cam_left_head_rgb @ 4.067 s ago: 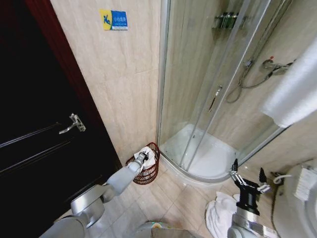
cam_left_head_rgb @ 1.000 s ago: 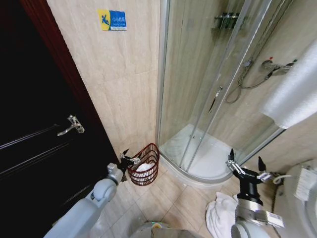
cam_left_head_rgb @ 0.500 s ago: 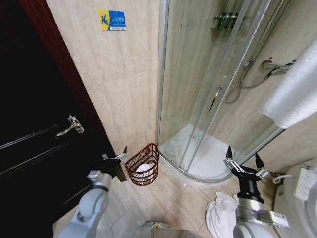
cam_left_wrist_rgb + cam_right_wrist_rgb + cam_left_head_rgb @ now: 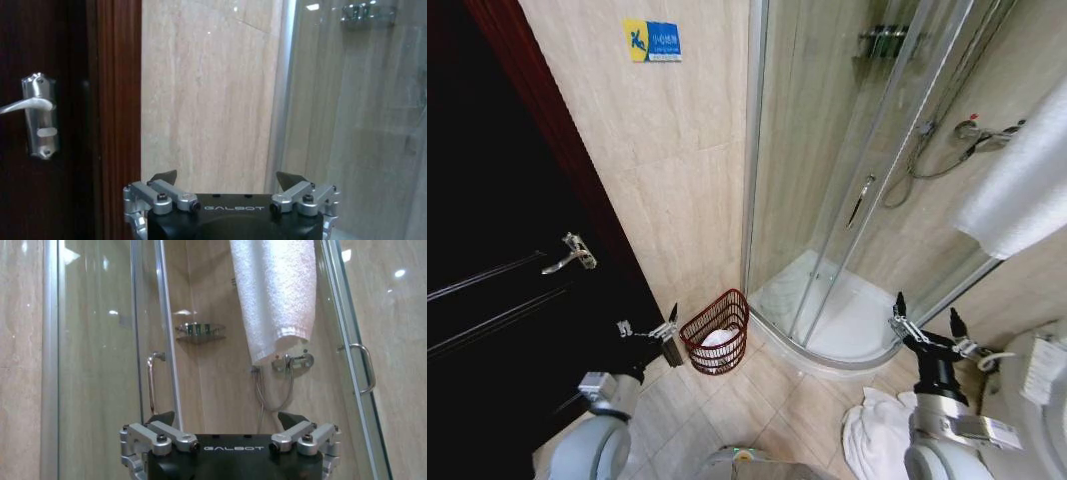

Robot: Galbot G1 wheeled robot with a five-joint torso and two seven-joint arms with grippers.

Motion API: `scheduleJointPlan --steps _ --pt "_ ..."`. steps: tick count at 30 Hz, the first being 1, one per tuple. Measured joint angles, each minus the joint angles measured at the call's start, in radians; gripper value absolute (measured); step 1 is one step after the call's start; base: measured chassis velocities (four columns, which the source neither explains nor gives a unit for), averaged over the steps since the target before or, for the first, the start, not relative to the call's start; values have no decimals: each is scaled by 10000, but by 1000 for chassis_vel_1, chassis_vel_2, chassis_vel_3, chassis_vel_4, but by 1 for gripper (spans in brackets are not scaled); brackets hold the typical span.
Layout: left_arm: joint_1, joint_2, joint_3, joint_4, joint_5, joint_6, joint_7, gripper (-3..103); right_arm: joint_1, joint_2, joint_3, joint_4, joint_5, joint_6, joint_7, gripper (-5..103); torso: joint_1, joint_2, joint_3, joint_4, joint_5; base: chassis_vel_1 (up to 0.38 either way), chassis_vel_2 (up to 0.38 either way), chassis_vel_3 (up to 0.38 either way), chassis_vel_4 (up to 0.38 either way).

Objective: Discard the used towel into the hamper.

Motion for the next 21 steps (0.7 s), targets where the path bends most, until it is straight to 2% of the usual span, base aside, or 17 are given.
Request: scheduleJointPlan --steps 10,21 --pt "244 -791 243 -67 445 -176 479 100 -45 -64 -58 165 97 -11 -19 100 0 0 0 0 1 0 0 0 0" --pt "260 -896 246 -80 481 -219 559 100 -7 -110 -13 244 153 7 -3 100 0 0 0 0 0 0 0 0 0"
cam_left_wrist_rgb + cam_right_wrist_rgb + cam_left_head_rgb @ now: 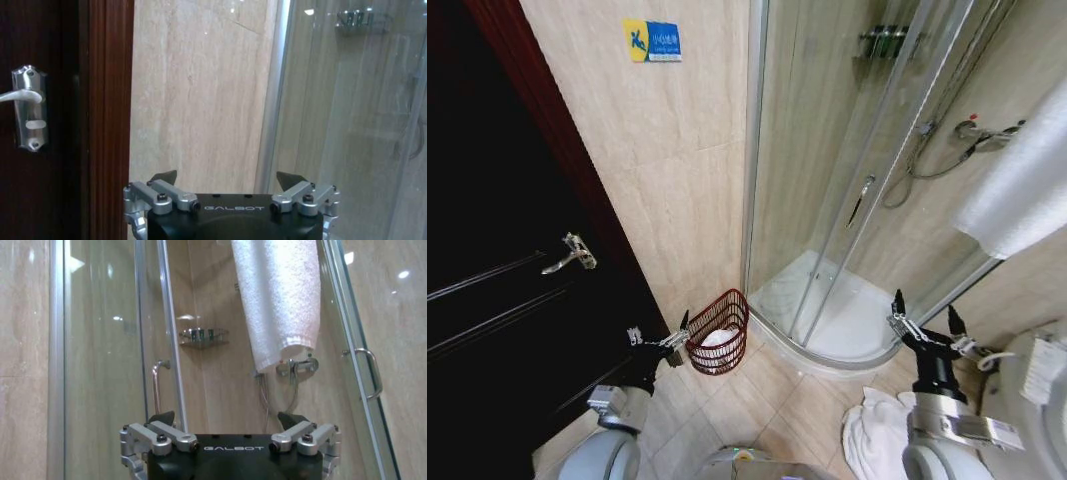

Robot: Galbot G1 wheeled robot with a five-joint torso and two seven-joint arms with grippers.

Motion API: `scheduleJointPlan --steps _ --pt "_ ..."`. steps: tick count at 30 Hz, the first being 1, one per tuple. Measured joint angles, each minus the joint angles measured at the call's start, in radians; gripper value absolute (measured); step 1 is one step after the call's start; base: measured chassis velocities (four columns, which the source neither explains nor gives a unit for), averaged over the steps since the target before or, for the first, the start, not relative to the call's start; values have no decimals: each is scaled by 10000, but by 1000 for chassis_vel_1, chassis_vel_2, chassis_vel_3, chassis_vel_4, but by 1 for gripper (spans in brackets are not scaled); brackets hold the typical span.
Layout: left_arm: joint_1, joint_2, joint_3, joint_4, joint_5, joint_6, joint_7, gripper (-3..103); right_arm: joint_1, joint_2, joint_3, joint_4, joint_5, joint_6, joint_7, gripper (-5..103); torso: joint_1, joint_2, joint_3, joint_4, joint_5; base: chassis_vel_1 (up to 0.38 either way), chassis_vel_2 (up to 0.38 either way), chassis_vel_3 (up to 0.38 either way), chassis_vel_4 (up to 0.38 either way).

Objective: Discard the used towel into the hamper.

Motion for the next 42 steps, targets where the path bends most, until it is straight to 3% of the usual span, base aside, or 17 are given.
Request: scheduleJointPlan --steps 10,24,42 --pt "-12 15 0 3 -21 0 -1 100 -213 -17 287 238 -12 781 -101 100 0 0 0 0 -2 0 0 0 0" --pt "-18 24 4 15 -34 0 -12 100 -693 -8 597 1312 -44 618 91 100 0 0 0 0 -3 0 0 0 0" --pt "-20 31 4 27 -40 2 -21 100 -877 -924 1528 1325 272 547 532 100 0 0 0 0 -1 0 0 0 0"
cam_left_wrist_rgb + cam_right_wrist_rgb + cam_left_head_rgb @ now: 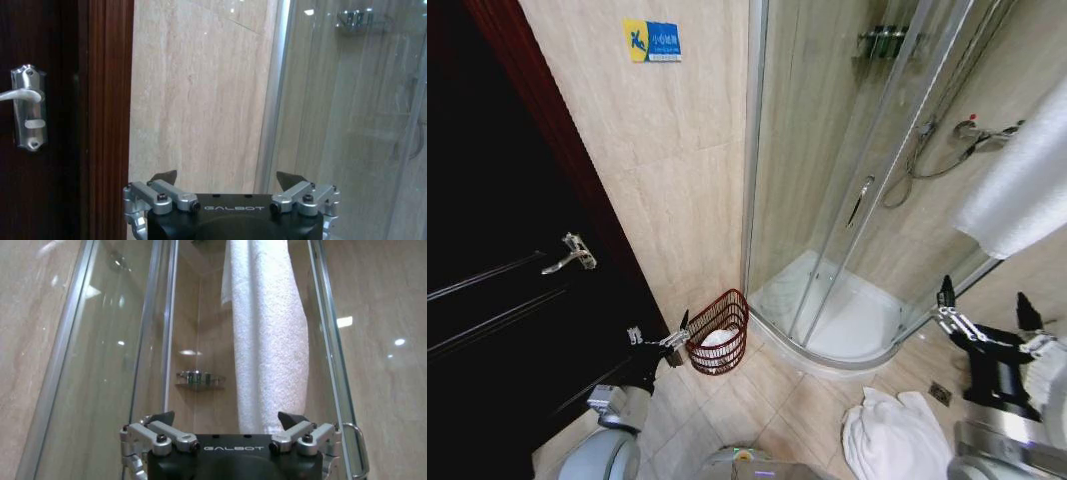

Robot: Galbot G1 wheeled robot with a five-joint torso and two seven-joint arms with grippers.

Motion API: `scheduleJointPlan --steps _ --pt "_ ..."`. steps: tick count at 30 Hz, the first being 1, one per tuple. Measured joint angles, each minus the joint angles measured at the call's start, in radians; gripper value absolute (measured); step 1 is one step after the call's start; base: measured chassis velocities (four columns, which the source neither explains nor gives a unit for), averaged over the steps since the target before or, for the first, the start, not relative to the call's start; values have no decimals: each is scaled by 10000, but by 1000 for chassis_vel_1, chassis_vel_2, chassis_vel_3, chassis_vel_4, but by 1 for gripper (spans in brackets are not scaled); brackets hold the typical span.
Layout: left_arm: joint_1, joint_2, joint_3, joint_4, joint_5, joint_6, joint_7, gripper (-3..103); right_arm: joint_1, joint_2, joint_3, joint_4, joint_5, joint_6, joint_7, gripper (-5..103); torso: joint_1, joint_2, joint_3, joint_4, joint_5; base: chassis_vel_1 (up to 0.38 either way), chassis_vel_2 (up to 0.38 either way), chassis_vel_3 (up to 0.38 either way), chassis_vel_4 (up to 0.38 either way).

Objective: Discard the used towel into the hamper.

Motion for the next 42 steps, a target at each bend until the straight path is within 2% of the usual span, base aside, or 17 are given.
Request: scheduleJointPlan --steps 6,12,21,34,42 --pt "0 0 0 2 0 0 0 100 36 -383 -84 -9 6 50 -27 100 0 0 0 0 0 0 0 0 0" --pt "-1 0 0 2 0 0 -1 100 76 -484 -243 -13 41 226 -426 100 0 0 0 0 -1 0 0 0 0" --pt "-1 1 -1 3 0 0 -1 100 115 -645 -162 -19 235 252 -507 100 0 0 0 0 -2 0 0 0 0" --pt "-1 0 2 3 0 0 -2 100 108 -643 -153 -26 251 264 -572 100 0 0 1 1 5 -98 -93 100 95" --pt "-1 2 0 3 0 0 -1 100 116 -651 -156 -26 254 275 -665 100 0 0 0 -1 -4 -105 -106 102 103"
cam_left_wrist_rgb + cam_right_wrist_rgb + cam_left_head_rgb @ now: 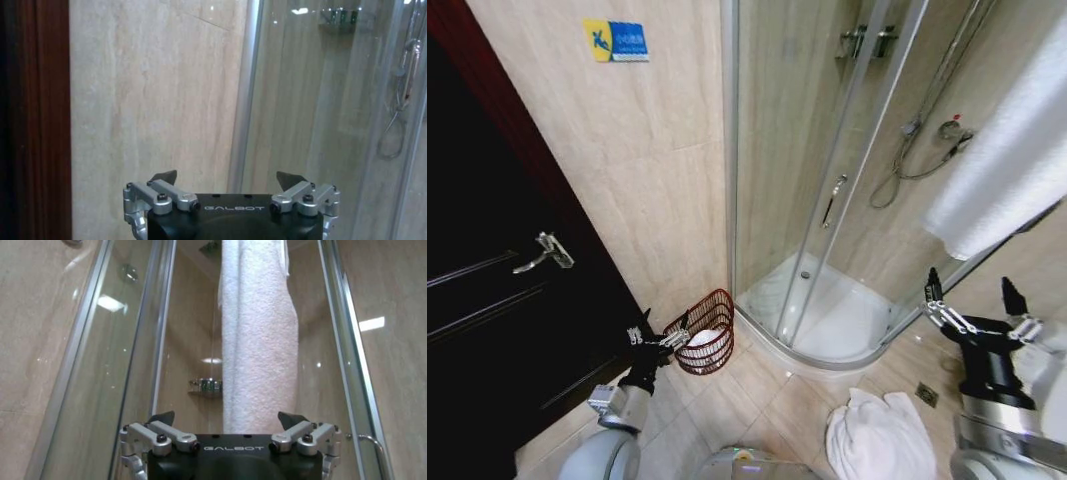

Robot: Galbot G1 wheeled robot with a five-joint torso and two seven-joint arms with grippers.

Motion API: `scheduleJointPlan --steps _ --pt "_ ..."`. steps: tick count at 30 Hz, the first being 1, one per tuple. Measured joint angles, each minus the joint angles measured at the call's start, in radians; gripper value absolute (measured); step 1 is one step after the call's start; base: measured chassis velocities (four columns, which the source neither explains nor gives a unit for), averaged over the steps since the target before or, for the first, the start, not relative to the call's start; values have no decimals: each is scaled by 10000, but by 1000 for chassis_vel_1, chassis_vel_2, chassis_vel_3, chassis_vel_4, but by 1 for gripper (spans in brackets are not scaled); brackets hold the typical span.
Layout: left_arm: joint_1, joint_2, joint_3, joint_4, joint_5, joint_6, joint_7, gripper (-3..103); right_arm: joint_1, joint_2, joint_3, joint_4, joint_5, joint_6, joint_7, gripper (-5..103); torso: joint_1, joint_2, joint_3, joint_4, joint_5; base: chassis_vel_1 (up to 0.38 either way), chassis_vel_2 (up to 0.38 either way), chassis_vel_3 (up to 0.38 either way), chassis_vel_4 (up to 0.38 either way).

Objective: Discard the used towel into the hamper.

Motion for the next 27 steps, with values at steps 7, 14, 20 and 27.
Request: scheduleJointPlan --steps 7,14,20,27 --pt "0 0 -1 0 -1 0 0 100 -8 -43 79 0 76 81 -28 100 1 0 0 0 5 -101 -100 102 95" --pt "0 0 -1 0 0 0 0 100 -4 -52 85 0 83 130 -76 100 1 0 0 1 2 -125 -113 123 113" --pt "0 -1 0 0 -1 0 1 100 33 -150 112 0 244 404 -481 100 0 0 0 1 5 -98 -103 85 92" --pt "0 2 -1 0 -1 0 1 100 241 -636 547 0 1434 769 -1117 100 0 0 0 -1 1 -8 -14 20 18"
